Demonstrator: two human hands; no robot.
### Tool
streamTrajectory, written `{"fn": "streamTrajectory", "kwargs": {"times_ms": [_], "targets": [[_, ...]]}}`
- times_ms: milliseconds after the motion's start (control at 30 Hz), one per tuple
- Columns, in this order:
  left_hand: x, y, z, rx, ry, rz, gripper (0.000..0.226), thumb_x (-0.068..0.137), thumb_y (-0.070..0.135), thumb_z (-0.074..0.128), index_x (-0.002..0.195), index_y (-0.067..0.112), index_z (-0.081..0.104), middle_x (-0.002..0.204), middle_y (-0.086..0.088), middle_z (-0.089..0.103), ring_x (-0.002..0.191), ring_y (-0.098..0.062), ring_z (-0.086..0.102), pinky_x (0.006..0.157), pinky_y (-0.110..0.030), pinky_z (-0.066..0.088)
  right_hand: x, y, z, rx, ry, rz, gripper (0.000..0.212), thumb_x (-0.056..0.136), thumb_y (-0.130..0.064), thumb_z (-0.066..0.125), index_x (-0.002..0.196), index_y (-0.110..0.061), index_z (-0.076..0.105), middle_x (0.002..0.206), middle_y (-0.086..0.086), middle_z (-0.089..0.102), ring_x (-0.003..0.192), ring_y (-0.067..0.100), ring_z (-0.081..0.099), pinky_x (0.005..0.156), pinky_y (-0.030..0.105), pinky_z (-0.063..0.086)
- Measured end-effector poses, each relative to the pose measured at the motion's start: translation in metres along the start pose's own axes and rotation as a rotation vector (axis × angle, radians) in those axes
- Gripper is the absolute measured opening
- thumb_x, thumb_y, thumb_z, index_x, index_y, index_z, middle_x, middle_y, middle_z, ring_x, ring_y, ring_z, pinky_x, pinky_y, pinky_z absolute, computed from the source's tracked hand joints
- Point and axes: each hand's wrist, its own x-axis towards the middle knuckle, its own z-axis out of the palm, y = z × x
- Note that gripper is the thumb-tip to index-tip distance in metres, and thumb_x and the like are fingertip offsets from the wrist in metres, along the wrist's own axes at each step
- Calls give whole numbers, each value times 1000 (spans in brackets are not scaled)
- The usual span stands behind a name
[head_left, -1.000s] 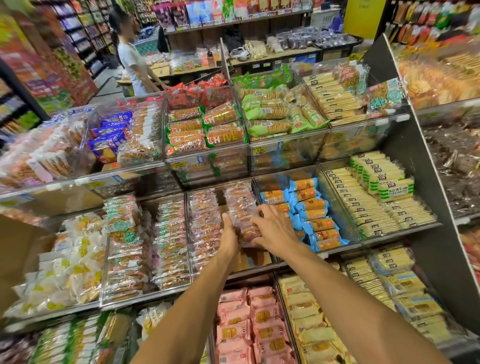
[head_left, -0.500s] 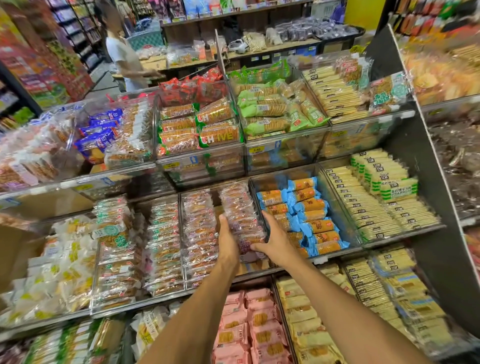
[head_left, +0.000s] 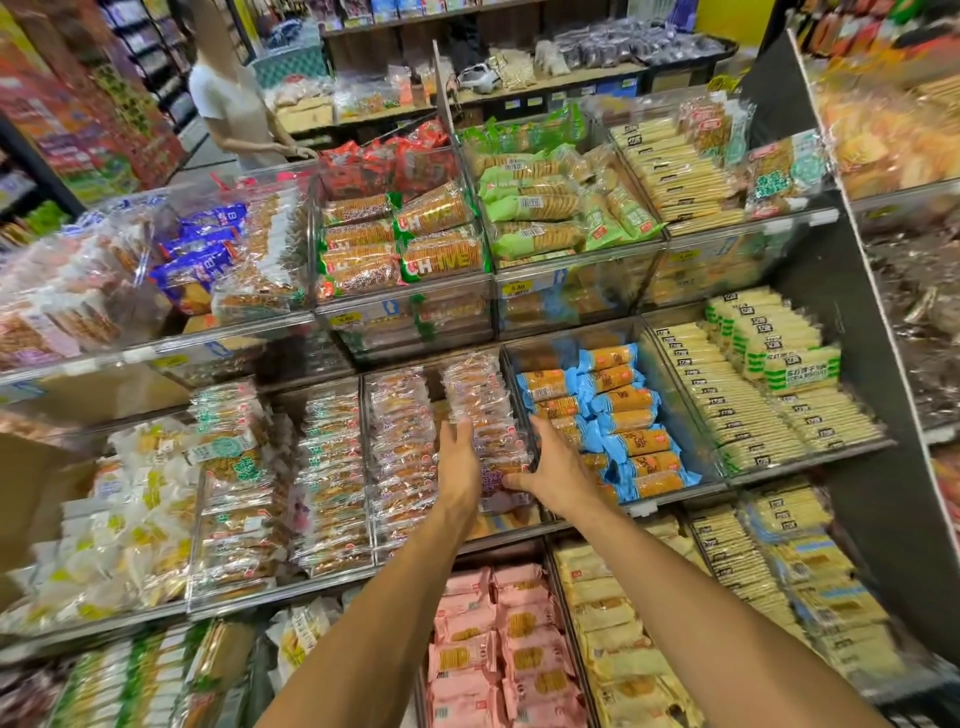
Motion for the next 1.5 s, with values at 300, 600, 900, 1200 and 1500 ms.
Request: {"fn": "streamTrajectory", "kwargs": {"times_ms": [300, 600, 900, 1200, 1500], "targets": [[5, 18, -17, 281, -21, 140, 70, 101, 55, 46, 161, 23, 27, 162, -3, 41, 138, -33, 52, 116, -56, 43, -6, -11, -16, -8, -43, -2, 112, 75, -41, 93, 163, -22, 26, 162, 4, 42, 146, 28, 43, 115, 52, 42], [-26, 87, -72, 1072, 115, 522, 51, 109, 42, 42, 154, 19, 44, 149, -7, 57, 131, -26, 57, 113, -45, 45, 1, -67, -59, -264, 65, -227, 80, 94, -61, 65, 159, -24, 36, 157, 4, 44, 143, 29, 43, 115, 46, 40], [-62, 126, -187, 1561, 422, 477, 53, 102, 56, 34, 135, 22, 56, 137, -10, 60, 130, -32, 52, 113, -52, 37, -15, -183, -49, -623, 102, -472, 65, 98, -63, 53, 153, -29, 46, 158, 6, 44, 146, 30, 38, 125, 49, 19], [-150, 114, -345, 1597, 661, 228, 54, 96, 63, 38, 131, 27, 58, 132, -7, 62, 124, -32, 56, 105, -49, 40, -81, -315, 53, -618, -4, -741, 66, 96, -66, 50, 150, -28, 48, 144, 6, 55, 134, 30, 47, 115, 46, 30], [-274, 58, -511, 1503, 818, -5, 60, 97, 64, 39, 140, 24, 52, 130, -12, 64, 123, -34, 57, 105, -49, 43, -211, -425, 202, -611, -151, -1010, 64, 95, -66, 50, 145, -26, 52, 136, 10, 60, 129, 34, 52, 107, 46, 38]]}}
